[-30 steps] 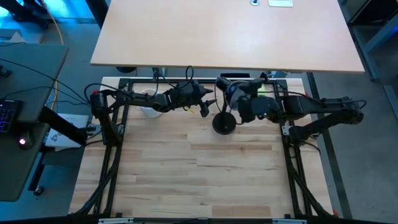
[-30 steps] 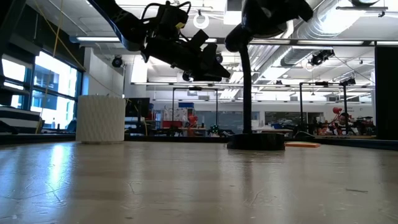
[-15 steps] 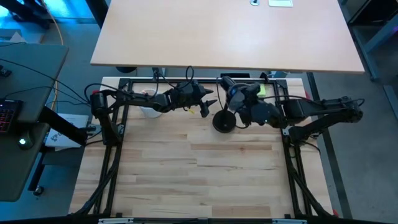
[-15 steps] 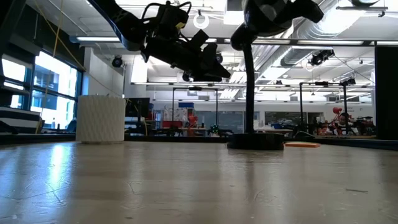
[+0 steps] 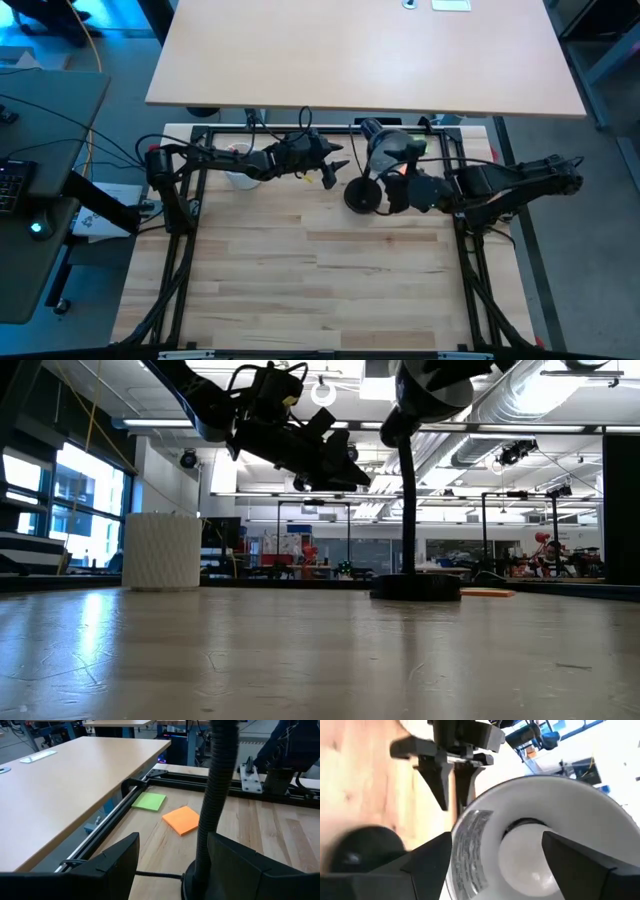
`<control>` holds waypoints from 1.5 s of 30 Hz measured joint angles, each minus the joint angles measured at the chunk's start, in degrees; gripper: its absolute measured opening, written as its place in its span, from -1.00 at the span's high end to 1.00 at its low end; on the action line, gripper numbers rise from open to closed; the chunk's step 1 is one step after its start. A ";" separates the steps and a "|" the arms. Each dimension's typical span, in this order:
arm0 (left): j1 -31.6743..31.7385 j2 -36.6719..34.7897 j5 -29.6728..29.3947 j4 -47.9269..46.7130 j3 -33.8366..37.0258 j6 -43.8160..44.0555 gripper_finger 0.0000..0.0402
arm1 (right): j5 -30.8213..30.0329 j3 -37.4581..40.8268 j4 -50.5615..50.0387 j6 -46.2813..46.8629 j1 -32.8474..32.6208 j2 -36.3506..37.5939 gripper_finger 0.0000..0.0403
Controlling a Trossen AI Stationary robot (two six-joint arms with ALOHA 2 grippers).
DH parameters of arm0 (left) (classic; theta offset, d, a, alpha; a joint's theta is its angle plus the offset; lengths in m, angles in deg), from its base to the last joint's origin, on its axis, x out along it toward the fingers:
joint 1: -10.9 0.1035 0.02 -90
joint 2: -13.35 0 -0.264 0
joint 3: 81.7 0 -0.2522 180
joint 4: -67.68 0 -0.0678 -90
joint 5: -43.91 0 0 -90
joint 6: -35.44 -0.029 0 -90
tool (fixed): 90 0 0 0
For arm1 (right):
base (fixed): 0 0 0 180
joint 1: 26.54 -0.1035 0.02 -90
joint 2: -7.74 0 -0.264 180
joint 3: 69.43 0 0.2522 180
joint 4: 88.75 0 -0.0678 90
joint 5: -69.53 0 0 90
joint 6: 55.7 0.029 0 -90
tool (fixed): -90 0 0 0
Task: Screw lightbulb
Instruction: Remove the light bulb from the desk lamp
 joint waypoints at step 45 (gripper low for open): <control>-0.02 0.00 0.02 0.42 0.00 -0.61 -0.14 | 7.18 -4.72 -1.57 64.11 12.18 -1.57 -0.55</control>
